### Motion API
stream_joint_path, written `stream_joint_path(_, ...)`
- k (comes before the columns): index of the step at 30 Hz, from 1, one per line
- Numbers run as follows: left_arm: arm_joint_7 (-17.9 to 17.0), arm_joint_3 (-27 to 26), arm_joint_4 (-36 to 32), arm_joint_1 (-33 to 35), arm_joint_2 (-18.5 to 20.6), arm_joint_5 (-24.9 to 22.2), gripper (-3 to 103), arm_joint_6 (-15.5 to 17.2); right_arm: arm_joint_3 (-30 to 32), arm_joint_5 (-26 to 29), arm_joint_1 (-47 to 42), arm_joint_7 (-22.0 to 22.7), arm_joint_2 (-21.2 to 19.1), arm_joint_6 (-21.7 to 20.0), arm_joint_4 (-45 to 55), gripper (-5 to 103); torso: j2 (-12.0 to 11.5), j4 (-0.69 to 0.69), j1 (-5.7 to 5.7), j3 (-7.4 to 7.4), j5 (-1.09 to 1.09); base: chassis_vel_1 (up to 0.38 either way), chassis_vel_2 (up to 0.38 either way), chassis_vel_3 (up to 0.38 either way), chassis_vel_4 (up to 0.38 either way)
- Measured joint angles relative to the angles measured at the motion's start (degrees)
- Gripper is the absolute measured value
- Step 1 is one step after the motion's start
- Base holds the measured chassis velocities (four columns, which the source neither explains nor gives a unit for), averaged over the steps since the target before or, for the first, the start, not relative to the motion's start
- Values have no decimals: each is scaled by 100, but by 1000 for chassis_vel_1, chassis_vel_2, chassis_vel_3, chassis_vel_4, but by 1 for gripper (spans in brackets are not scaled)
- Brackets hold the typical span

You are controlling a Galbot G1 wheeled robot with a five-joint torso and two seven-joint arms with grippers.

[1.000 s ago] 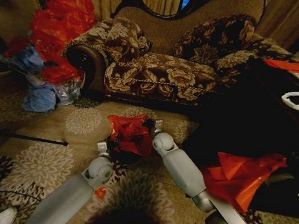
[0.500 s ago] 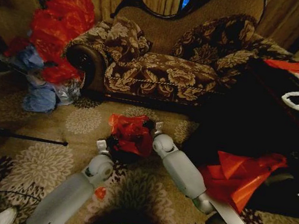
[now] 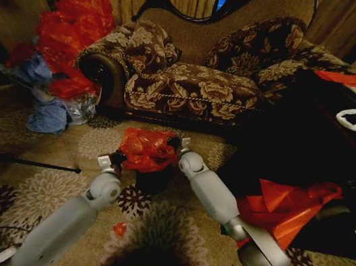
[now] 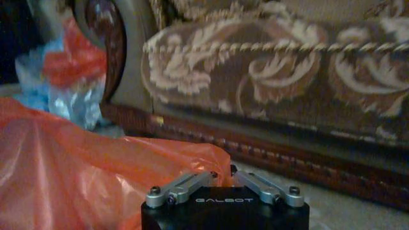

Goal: Place a garbage bag over the trash bin.

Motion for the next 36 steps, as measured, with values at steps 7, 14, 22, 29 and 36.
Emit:
stream_joint_path(7,217,66,1165,-520,-514,-15,0,20,103,-781,246,-884,345,350,-1233,0,0,0,0,1,2,0,0,0,0)
stream_joint_path(14,389,26,1859,-786,-760,6,0,27,445,-1674,554,-1707,730,708,-2362,0,0,2,0,1,2,0,0,0,0)
stream_joint_path(22,446,17,2035,-716,-870,10,0,359,642,-2583,665,-2440,666,701,-2888,0,0,0,0,0,1,0,0,0,0)
stream_joint_path(29,443,92,2013,-611,-871,9,0,764,747,-3014,708,-2716,627,744,-3073,0,0,0,-1,-1,2,0,0,0,0)
stream_joint_path(36,527,115,2151,-528,-951,53,0,901,1091,-3806,736,-2792,828,1143,-3540,0,0,1,0,0,1,0,0,0,0)
